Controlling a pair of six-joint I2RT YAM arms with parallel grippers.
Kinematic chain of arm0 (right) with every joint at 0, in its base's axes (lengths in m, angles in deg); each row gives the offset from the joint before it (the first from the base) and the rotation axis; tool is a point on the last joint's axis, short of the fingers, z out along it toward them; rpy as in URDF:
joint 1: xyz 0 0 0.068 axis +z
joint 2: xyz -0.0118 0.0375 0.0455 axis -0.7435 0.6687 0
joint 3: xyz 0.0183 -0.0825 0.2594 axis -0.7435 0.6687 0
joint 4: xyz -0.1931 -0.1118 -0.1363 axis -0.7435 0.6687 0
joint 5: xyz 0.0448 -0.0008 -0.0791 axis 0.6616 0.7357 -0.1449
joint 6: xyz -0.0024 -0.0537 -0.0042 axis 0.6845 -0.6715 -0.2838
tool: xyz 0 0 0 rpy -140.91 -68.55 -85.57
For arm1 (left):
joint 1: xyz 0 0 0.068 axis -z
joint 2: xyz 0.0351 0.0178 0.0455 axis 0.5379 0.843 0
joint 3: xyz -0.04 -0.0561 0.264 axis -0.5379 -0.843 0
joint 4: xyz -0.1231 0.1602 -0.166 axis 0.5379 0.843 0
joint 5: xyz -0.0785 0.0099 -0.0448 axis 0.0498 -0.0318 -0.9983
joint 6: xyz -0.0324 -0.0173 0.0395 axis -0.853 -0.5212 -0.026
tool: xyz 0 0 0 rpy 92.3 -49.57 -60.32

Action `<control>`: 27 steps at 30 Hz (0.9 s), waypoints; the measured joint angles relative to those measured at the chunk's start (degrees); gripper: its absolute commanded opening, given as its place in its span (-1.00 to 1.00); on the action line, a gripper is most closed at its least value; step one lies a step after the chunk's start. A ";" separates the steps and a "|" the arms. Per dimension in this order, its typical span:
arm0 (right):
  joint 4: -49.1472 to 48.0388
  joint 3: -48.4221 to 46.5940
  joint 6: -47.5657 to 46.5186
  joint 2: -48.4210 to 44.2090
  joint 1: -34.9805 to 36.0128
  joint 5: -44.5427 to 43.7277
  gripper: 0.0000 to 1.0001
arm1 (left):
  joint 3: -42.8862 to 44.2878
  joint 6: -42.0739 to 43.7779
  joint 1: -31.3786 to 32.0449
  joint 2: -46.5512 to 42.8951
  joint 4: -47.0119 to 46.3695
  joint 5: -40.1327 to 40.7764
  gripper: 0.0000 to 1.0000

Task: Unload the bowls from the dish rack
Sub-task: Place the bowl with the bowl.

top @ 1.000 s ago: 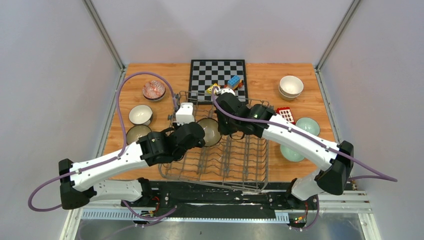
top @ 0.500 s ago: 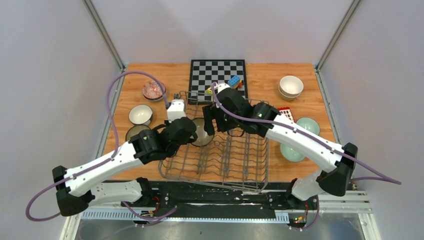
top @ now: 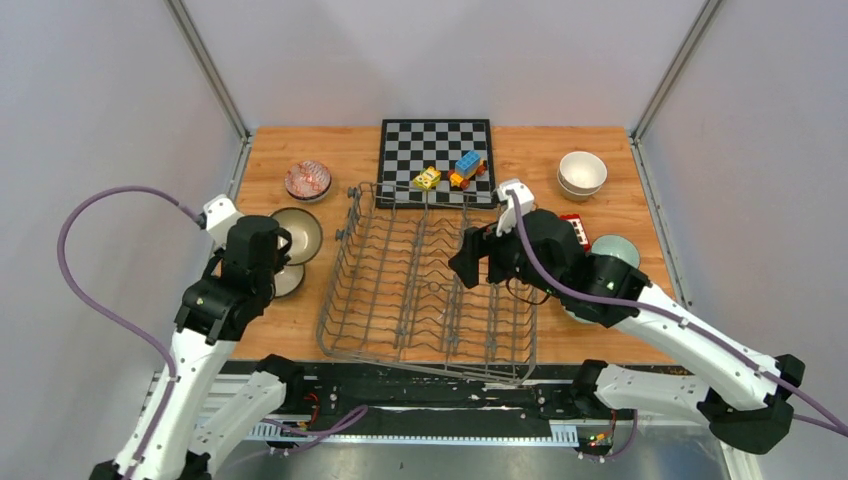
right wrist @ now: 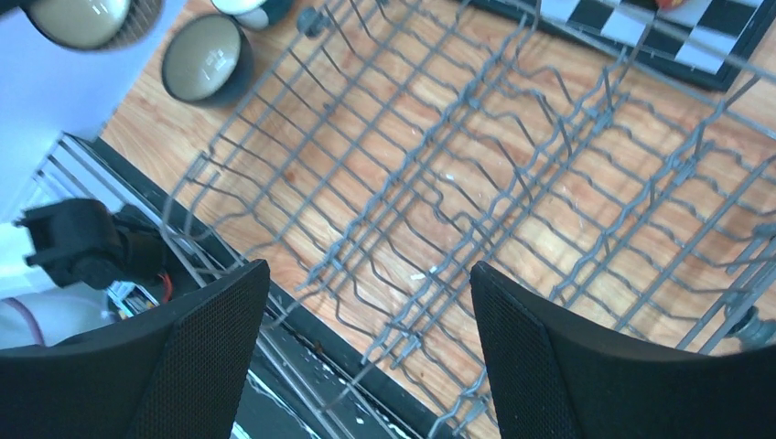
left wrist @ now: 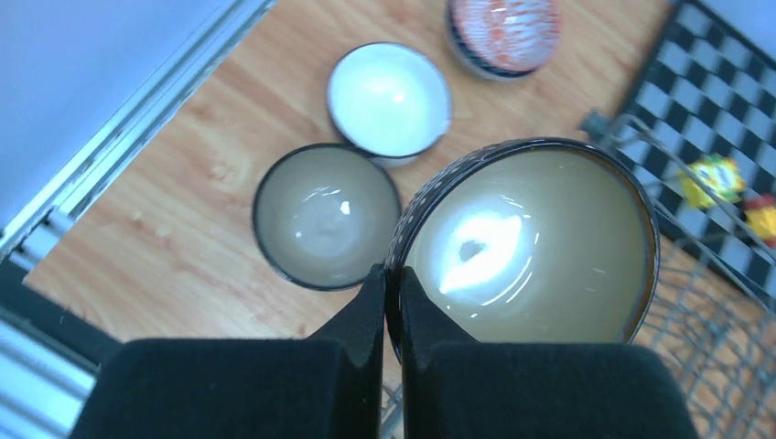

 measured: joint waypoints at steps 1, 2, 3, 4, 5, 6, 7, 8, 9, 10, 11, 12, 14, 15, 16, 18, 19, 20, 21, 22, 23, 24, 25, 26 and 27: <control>-0.33 1.90 0.02 -0.70 0.00 0.15 0.66 | -0.79 0.35 -3.63 -0.02 -0.46 -1.68 -1.00; -0.70 3.26 0.09 -0.92 0.00 0.37 0.65 | -1.84 0.52 -7.23 0.31 -1.05 -3.52 -1.00; -0.96 4.57 0.26 -0.83 0.00 0.79 0.65 | -2.84 0.57 -9.88 0.72 -1.53 -5.03 -1.00; -1.27 6.21 0.42 -0.76 0.00 1.33 0.64 | -4.00 0.63 -12.90 1.20 -2.10 -6.93 -1.00; -1.33 7.74 0.63 -0.87 0.00 1.77 0.63 | -5.20 0.61 -15.32 1.95 -2.71 -8.50 -1.00; -1.33 9.20 0.85 -1.14 0.00 2.32 0.62 | -6.27 0.61 -16.90 2.73 -3.30 -9.60 -1.00; -1.46 10.47 1.09 -1.51 0.00 2.69 0.61 | -7.02 0.55 -17.92 3.26 -3.69 -10.40 -1.00; -1.88 12.02 1.36 -2.16 0.00 3.21 0.61 | -7.93 0.39 -19.12 3.76 -4.50 -11.69 -1.00; -2.43 13.46 1.62 -2.93 0.00 3.69 0.60 | -8.87 -0.07 -20.26 4.07 -5.49 -12.92 -1.00; -3.04 15.08 1.95 -3.89 0.00 4.17 0.60 | -9.88 -0.66 -21.53 4.24 -6.71 -14.10 -1.00; -3.56 16.52 2.29 -4.79 0.00 4.72 0.60 | -10.73 -1.29 -22.97 4.44 -7.69 -15.21 -1.00; -4.07 17.88 2.67 -5.62 0.00 5.33 0.59 | -11.30 -1.77 -24.28 4.59 -8.39 -15.98 -1.00; -4.74 19.93 3.30 -6.80 0.00 6.29 0.57 | -12.13 -2.56 -26.77 4.66 -9.22 -16.55 -1.00; -5.03 20.63 3.43 -7.17 0.00 6.60 0.57 | -12.44 -2.80 -27.87 4.48 -9.53 -16.52 -1.00; -5.27 21.18 3.52 -7.50 0.00 6.71 0.56 | -12.81 -2.97 -28.74 4.13 -9.92 -16.28 -1.00; -5.70 21.81 3.58 -7.89 0.00 6.86 0.56 | -13.79 -3.28 -29.90 3.21 -10.60 -15.63 -1.00; -5.84 21.90 3.58 -7.98 0.00 6.99 0.56 | -14.49 -3.48 -30.40 2.67 -10.97 -15.30 -1.00; -6.05 21.90 3.63 -7.98 0.00 7.17 0.56 | -15.37 -3.78 -30.84 2.21 -11.32 -14.99 -1.00; -6.32 21.90 3.63 -7.96 0.00 7.30 0.56 | -16.26 -4.02 -31.19 1.90 -11.63 -14.78 -1.00; -6.51 21.90 3.63 -7.91 0.00 7.48 0.56 | -17.14 -4.20 -31.43 1.81 -11.93 -14.64 -1.00; -6.71 21.90 3.63 -7.87 0.00 7.58 0.56 | -18.10 -4.33 -31.67 1.84 -12.35 -14.62 -1.00; -6.88 21.90 3.63 -7.78 0.00 7.63 0.56 | -19.21 -4.55 -31.87 1.92 -12.68 -14.67 -1.00; -6.99 21.90 3.63 -7.67 0.00 7.63 0.56 | -19.96 -4.68 -32.02 1.99 -12.79 -14.71 -1.00; -7.04 21.90 3.63 -7.54 0.00 7.63 0.56 | -20.83 -4.79 -32.17 2.03 -12.96 -14.82 -1.00; -7.04 21.90 3.63 -7.45 0.00 7.61 0.56 | -21.79 -5.03 -32.41 2.03 -13.25 -14.93 -1.00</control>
